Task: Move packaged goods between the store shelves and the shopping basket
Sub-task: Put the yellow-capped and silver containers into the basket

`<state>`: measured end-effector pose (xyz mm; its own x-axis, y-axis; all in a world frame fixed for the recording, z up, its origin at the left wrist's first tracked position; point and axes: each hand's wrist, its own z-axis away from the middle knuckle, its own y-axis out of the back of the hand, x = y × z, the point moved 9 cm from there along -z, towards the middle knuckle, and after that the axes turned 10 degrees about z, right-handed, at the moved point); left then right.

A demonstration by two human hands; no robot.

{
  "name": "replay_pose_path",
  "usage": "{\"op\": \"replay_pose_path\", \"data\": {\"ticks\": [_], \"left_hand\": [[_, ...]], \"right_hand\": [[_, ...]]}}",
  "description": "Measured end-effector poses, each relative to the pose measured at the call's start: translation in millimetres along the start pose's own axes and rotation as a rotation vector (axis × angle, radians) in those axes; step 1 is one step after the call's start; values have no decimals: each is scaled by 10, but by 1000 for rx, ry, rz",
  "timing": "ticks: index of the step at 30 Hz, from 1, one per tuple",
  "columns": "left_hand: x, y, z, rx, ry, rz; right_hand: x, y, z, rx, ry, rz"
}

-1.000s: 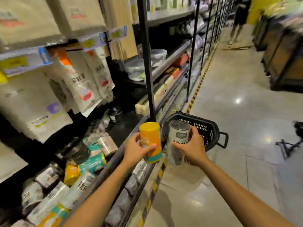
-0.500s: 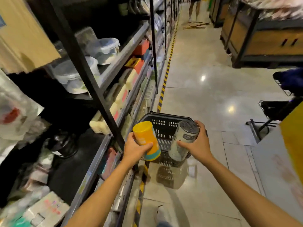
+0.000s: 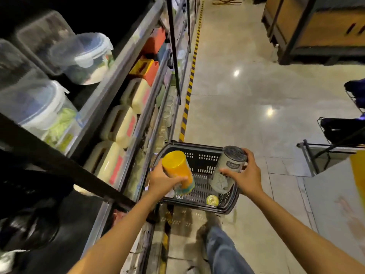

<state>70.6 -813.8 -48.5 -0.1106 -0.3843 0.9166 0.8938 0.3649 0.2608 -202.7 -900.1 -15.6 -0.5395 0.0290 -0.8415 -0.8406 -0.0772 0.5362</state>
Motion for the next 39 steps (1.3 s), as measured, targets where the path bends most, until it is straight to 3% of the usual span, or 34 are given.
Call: {"op": "replay_pose_path", "data": {"ticks": [12,22,29,39], "left_hand": [[-521,-974,-1501,-69,95,-153],[-2211,-1724,-2395,-114,206,-296],[-3336,-2208,-2663,-297,184,-321],[-4073,-2819,-2810,-281,173,-300]], "right_hand": [[985,-679,-1446,-113,-114,137],[2450,-1589,-1990,-177,-205,218],[3275,-2195,-2104,-152,-237,253],[3981,-2634,-2137,-96,-267,327]]}}
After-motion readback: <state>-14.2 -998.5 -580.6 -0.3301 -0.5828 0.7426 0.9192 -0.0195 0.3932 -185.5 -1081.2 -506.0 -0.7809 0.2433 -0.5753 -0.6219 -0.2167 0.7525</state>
